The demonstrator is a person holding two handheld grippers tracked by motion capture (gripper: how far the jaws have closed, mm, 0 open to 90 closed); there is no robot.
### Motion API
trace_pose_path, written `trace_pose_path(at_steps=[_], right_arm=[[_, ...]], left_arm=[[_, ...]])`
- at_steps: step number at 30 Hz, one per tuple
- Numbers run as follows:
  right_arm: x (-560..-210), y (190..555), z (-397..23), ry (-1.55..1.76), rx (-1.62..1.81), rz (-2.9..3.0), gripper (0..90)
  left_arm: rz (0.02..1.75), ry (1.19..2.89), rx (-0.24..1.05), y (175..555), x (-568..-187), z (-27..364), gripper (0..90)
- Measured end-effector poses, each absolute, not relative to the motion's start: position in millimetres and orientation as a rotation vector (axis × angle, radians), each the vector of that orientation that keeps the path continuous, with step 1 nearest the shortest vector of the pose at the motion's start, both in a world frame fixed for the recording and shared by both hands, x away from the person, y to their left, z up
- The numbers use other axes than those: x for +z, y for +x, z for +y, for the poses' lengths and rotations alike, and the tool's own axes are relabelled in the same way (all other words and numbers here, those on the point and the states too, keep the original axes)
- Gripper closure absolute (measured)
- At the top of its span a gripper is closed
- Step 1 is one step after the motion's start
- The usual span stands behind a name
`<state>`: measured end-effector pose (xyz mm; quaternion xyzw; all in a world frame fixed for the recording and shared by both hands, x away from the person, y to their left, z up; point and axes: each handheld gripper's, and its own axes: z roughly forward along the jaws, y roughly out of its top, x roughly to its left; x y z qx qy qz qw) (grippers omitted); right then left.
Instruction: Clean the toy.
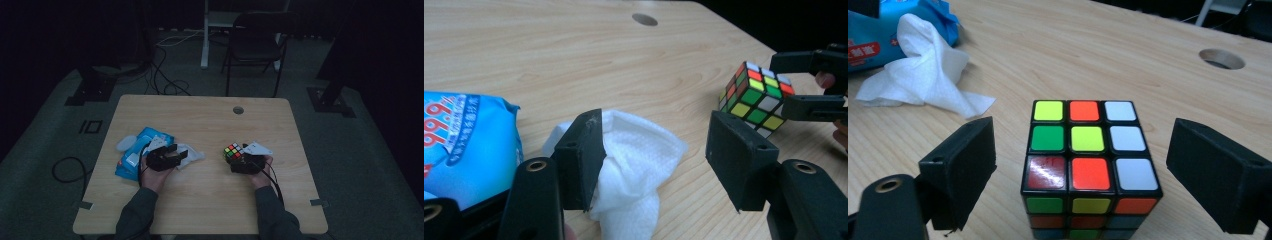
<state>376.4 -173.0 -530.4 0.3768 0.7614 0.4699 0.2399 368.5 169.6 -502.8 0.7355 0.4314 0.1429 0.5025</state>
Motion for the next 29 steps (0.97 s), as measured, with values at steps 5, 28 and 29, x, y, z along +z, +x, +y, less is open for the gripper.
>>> trace_pose_path(at_steps=[5,28,29], right_arm=[[-527.3,374.8,-174.1,1.024,1.293,2.062,12.5],[-518.7,369.4,-176.8,0.996,1.329,2.013,16.7],[-518.6,369.4,-176.8,0.995,1.33,2.013,16.8]], left_arm=[[1.038,1.767,0.348,366.0,-498.7,171.2,43.0],[1.006,1.769,0.35,352.0,-493.2,172.0,43.4],[1.005,1.769,0.35,351.6,-493.1,172.2,43.5]])
